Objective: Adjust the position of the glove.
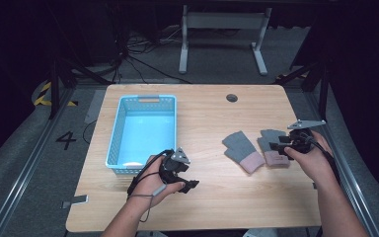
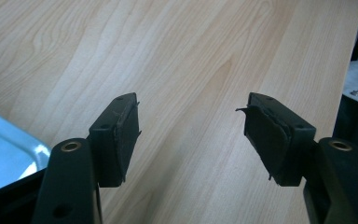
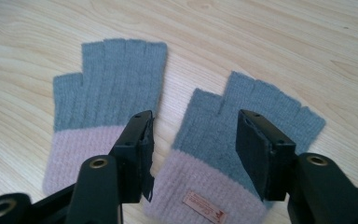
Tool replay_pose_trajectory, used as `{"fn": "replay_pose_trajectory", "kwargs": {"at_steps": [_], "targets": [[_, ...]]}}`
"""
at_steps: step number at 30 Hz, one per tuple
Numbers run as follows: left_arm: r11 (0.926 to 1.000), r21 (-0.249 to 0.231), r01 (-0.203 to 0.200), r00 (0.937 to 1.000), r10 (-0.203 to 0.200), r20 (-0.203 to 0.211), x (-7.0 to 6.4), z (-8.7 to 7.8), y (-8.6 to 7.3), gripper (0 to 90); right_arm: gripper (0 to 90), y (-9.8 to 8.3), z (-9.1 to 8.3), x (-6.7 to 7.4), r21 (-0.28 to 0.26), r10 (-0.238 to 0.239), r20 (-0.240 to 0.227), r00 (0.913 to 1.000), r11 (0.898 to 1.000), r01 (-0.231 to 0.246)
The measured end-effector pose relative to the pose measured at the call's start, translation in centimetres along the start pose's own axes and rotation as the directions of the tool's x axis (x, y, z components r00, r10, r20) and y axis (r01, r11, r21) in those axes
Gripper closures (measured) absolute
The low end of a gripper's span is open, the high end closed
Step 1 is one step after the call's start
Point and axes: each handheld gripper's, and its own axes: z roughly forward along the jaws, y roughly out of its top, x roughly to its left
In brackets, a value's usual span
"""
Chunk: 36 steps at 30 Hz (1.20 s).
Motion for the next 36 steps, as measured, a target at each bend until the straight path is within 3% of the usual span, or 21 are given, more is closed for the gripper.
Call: {"fn": "replay_pose_trajectory", "kwargs": {"at_steps": [7,8,19,25,36], "targets": [[1.0,0.007,-0.007,0.9999,0.007,-0.014,0.0,-0.1,0.1,35.6,48.8,0.2,-0.2,0.2,-0.031,0.004,-0.034,0.9994,0.999,-0.005],[1.0,0.004,-0.009,0.9999,0.009,-0.012,-0.1,-0.1,0.1,35.3,48.7,0.3,-0.2,0.4,-0.022,0.003,-0.059,0.9983,1.0,-0.005],[0.9996,0.014,-0.025,0.9997,0.025,-0.007,-0.3,0.1,0.3,33.3,49.2,1.0,-0.5,2.4,-0.056,-0.019,-0.098,0.9951,0.998,0.013],[0.9993,0.024,-0.03,0.9995,0.03,-0.005,-0.5,0.2,0.3,33.0,49.8,1.5,0.6,4.0,-0.053,-0.042,-0.151,0.9876,0.998,0.034],[0.9989,0.028,-0.036,0.9993,0.036,0.001,-0.6,0.3,0.4,32.5,49.6,1.4,3.0,5.9,-0.004,-0.069,-0.156,0.9854,0.998,0.069]]}}
